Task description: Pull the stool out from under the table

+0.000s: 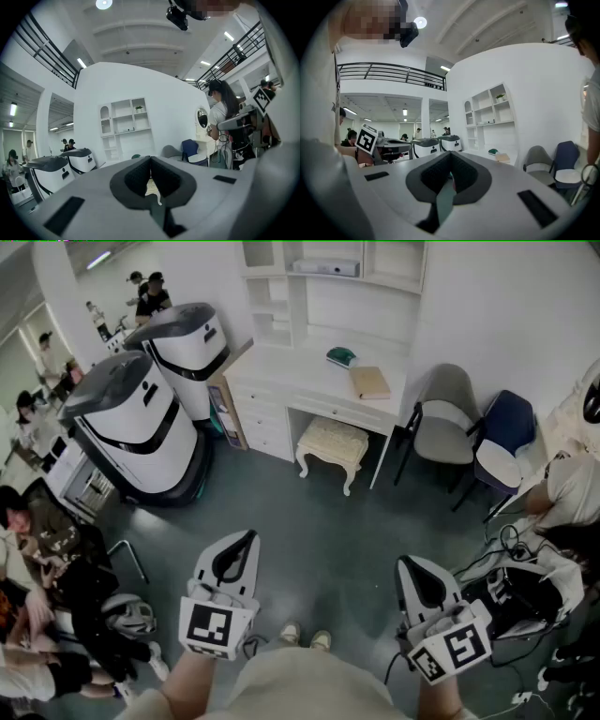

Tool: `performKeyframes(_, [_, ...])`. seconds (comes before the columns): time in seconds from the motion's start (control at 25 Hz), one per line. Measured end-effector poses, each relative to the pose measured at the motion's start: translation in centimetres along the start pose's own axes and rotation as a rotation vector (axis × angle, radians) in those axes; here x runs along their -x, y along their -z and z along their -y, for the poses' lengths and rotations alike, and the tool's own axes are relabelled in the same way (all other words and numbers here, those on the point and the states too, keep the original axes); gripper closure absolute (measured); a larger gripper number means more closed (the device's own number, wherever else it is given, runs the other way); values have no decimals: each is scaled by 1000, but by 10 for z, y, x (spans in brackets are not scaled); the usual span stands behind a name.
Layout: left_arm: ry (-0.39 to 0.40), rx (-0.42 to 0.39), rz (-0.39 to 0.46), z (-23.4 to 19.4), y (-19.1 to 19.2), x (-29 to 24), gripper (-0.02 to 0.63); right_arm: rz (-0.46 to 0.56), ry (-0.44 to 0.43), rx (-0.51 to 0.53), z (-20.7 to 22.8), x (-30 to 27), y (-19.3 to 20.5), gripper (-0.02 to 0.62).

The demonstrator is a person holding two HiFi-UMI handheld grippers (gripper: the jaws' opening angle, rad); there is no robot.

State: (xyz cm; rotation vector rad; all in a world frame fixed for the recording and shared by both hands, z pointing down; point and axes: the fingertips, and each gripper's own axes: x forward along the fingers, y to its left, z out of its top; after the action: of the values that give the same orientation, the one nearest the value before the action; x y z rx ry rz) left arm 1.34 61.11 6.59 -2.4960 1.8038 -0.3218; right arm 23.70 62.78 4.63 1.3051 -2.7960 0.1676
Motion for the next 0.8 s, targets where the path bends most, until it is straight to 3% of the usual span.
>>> performKeyframes(0.6, [12,-8,15,18,-10,-6,584,12,10,-34,15,12,-1,574])
performKeyframes(0.8, [-2,17,59,21,-14,-9,584,55,9,-43,18,14,-1,573])
